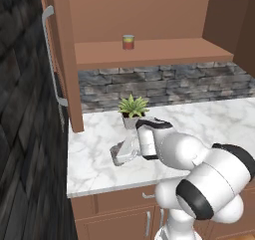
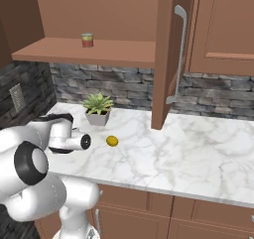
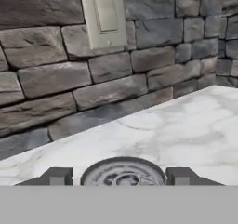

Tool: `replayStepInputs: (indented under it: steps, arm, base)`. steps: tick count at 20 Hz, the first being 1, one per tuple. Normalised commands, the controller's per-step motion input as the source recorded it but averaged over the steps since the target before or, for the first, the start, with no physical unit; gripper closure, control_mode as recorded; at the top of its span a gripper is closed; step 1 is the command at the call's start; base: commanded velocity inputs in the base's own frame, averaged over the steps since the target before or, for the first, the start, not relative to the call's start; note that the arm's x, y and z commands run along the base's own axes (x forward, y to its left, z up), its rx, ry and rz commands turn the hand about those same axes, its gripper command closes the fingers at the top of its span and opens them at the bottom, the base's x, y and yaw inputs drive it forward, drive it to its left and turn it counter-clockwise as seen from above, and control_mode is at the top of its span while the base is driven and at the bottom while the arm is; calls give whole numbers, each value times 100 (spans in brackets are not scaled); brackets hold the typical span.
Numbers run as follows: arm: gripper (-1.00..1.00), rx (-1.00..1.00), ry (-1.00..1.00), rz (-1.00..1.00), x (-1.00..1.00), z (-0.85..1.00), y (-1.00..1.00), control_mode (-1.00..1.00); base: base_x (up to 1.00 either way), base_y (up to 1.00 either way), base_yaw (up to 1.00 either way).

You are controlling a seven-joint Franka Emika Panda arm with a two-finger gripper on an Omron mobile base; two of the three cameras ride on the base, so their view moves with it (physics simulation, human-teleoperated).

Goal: Restock the canned food cabinet by taking the new fresh canned food from the counter and placing it in the cabinet. Then, take the old canned food from the cabinet and place it on the counter.

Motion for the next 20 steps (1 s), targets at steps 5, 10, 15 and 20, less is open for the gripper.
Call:
replayStepInputs:
  steps: [5, 10, 15, 20]
  arm:
    - [-100, 0, 0, 1, 0, 96, 7, -100]
    - [-100, -3, 0, 0, -44, 100, 0, -100]
    - [-100, -5, 0, 0, -100, 100, -31, -100]
    - [-100, -5, 0, -8, -100, 94, -81, -100]
  base:
    - [0, 0, 0]
    - [0, 0, 0]
    - [0, 0, 0]
    - [0, 0, 0]
